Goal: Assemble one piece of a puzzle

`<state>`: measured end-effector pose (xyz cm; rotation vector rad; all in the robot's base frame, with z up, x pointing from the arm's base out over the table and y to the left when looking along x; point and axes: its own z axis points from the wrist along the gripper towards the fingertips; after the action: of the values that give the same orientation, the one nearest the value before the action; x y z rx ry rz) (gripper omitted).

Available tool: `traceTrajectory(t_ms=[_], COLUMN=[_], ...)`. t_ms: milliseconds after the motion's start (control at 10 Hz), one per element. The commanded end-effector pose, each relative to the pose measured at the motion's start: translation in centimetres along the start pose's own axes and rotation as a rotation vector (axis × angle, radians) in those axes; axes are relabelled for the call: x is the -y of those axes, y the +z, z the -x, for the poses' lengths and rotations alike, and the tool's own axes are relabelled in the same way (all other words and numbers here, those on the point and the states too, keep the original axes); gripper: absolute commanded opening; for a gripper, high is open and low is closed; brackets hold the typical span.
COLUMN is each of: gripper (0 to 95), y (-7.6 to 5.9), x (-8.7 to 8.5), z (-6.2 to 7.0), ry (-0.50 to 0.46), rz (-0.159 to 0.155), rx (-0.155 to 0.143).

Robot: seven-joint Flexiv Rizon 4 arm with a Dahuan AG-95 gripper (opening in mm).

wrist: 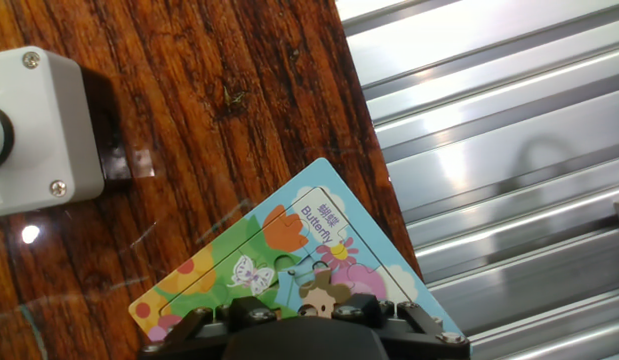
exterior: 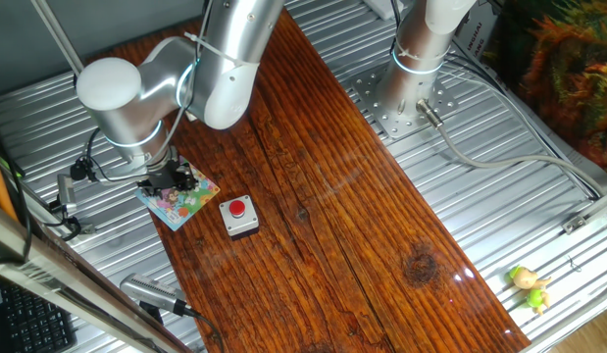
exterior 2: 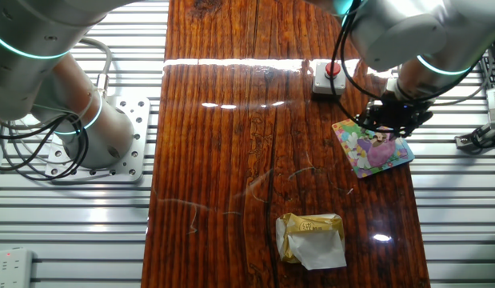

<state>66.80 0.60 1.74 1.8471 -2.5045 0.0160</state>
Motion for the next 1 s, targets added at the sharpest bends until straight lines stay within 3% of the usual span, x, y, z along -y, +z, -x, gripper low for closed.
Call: traceTrajectory(t_ms=[100,1000], gripper=[57.0,57.0], y=[-0.02,0.17], x=[-0.03,-0.34], z=[-0.01,0.28], ry=[-0.004,0.028], rz=[0.008,0.006], rx=[0.000,0.006])
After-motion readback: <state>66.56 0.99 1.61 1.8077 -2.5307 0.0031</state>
